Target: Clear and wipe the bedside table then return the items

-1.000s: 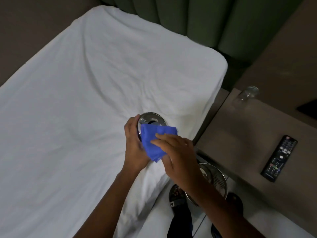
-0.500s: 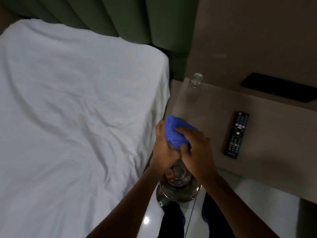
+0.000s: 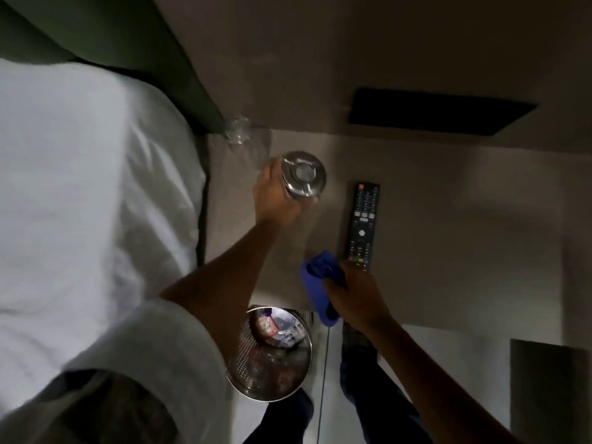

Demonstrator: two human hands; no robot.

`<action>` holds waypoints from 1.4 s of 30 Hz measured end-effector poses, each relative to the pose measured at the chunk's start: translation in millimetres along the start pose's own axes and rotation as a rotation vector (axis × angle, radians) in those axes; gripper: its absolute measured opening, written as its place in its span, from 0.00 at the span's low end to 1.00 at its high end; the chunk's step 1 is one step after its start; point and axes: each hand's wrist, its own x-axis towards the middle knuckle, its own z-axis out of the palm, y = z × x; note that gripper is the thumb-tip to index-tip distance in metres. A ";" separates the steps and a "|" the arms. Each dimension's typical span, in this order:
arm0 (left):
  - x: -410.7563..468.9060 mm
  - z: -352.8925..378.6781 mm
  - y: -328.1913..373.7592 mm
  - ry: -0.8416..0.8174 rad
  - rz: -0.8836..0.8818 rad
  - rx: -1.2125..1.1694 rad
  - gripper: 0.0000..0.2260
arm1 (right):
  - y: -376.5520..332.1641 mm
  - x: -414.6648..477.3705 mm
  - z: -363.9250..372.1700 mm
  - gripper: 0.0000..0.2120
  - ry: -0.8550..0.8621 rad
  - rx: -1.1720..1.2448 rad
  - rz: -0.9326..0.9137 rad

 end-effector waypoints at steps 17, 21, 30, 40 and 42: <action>-87.3 8.2 51.4 0.049 -0.006 -0.202 0.23 | 35.7 -1.6 -51.9 0.09 0.040 0.567 0.235; -162.8 35.2 94.1 -0.359 -0.431 -0.540 0.16 | 68.3 -16.9 -94.7 0.12 0.194 1.018 0.420; -219.1 145.7 208.0 -0.610 -0.151 -0.406 0.11 | 187.1 -70.2 -191.1 0.27 0.547 0.476 0.221; -245.6 258.8 263.5 -1.083 0.322 0.218 0.26 | 273.4 -72.7 -254.8 0.25 0.582 -0.091 0.371; -247.3 254.0 248.5 -1.087 0.439 0.399 0.32 | 276.3 -72.8 -252.1 0.28 0.507 -0.212 0.463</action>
